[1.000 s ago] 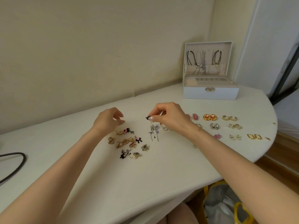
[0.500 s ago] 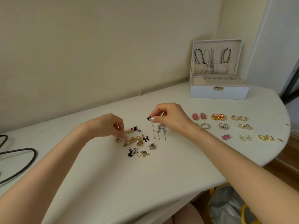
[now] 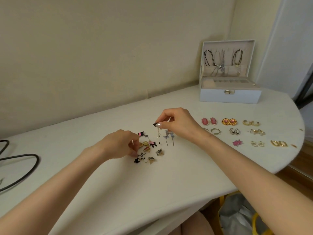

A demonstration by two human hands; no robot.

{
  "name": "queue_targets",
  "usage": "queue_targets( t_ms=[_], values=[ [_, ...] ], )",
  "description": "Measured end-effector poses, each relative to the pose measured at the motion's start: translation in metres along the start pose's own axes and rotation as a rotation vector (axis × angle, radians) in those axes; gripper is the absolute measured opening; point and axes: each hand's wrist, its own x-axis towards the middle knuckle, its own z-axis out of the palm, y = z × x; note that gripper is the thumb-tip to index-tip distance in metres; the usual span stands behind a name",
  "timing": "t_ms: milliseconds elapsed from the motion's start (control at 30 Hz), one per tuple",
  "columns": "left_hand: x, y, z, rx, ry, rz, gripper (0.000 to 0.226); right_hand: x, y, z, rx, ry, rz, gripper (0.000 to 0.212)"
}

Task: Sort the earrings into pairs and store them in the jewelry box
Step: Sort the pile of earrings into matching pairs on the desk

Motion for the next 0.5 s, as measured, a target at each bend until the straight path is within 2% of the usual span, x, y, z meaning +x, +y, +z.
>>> queue_targets(
  t_ms=[200,500],
  values=[
    [-0.004,-0.010,-0.007,0.016,0.020,-0.010,0.011,-0.001,0.002,0.000,0.009,-0.001,0.001,0.006],
    [-0.009,-0.007,-0.007,-0.075,0.078,0.015,0.015,-0.003,0.000,0.000,0.013,-0.006,0.002,0.006]
  ],
)
